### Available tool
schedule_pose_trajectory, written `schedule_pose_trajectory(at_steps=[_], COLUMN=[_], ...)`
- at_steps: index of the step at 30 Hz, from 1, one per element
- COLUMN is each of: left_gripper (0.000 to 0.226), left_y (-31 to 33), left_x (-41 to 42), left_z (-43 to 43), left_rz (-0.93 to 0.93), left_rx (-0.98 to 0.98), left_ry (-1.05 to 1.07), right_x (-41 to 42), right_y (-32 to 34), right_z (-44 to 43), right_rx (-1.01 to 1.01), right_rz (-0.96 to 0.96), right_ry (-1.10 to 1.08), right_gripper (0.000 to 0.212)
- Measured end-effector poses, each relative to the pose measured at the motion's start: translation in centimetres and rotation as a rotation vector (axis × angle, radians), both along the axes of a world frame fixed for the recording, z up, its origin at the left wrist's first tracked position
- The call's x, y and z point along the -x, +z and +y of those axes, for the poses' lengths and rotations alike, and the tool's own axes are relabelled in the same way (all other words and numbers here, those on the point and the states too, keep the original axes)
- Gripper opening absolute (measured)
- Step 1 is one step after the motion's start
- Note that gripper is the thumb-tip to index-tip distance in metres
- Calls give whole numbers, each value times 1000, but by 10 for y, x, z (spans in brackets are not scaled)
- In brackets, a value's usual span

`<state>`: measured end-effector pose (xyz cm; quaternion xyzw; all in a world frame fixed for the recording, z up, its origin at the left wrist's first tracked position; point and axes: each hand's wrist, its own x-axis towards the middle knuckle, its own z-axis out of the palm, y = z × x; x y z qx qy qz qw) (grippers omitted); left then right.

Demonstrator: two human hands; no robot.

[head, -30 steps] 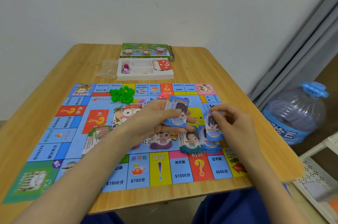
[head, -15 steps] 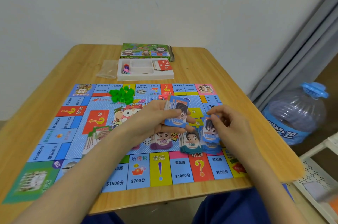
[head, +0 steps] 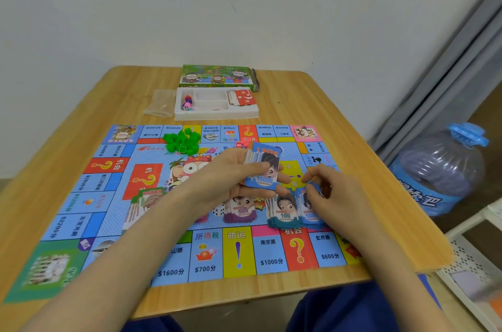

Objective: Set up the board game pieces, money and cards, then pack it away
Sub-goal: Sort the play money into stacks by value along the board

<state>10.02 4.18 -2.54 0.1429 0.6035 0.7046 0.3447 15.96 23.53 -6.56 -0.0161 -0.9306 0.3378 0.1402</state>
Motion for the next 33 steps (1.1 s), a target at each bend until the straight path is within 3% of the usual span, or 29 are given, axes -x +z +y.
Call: schedule_pose_trajectory(at_steps=[10,14,18,22,33], left_gripper=[15,16,18,15,11], left_y=[0,0,-1,-4,-3], left_x=[1,0,0,1,0], left_z=[0,0,0,1,4], left_rz=[0,-1,15,84,44], left_rx=[-7,-7,27,93,35], left_ry=[0,-9,-8,11,15], right_x=[1,1,-4,-6,0], right_y=[-4,-6,0,0,-7], right_z=[1,1,-1,-6,-2], right_rx=[-329,-210,-31,-105,-134], right_rz=[37,190,358,345,480], right_ry=[-48,-59,116,318,281], right_gripper=[10,18,29,46,36])
